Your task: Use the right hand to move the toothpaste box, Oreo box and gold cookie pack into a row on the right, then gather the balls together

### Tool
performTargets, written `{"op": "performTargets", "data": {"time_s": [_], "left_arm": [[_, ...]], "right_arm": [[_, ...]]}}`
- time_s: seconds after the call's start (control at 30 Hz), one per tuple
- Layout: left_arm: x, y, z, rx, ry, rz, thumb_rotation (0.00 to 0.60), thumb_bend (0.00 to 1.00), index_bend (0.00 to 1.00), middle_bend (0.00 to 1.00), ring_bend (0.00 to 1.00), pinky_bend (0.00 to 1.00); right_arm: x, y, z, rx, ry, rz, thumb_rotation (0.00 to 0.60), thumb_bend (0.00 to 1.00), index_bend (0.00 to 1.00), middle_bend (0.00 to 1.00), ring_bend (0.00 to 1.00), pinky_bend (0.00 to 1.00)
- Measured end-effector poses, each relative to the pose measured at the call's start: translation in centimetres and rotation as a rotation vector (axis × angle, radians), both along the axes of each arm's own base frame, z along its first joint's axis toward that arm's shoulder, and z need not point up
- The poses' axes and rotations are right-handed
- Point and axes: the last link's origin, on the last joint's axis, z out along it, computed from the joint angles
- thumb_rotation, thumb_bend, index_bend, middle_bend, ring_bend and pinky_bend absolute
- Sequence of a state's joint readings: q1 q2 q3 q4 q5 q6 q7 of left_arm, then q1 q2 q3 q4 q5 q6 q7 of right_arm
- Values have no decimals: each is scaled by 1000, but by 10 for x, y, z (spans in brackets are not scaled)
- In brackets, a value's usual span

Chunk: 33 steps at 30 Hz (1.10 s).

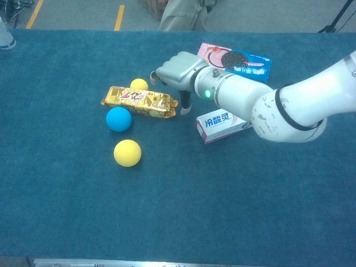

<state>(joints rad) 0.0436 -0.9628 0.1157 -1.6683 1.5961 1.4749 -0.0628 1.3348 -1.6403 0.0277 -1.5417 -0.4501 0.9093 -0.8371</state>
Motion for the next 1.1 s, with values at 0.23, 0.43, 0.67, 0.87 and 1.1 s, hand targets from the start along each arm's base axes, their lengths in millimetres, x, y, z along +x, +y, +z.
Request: {"op": "performTargets", "data": {"time_s": [0.23,0.43,0.67,0.87,1.1], "left_arm": [[2,-1,0,3,-2,-8,600,314,80,191,26,74],[0,-4,2,6,-1,-3,600,314,80,191,26,74],[0,-6,3,-8,-17,2,600,314,80,192,26,74],[-1,-7,5,-15,-19,8,600,314,81,199,26,74],[0,-9,4,-42,-25,8,600,314,80,200,26,74]], "right_arm": [[-5,0,-5,10,0,-60,600,69,189,286,208,542],[0,0,-9,11,-14,-107,600,68,189,286,215,560],[10,4,-18,0,-31,-115,600,68,190,287,221,572],[19,6,-26,-21,-40,-117,600,69,190,292,225,580],[27,6,-32,-52,-53,-124,600,71,189,307,245,604]]}}
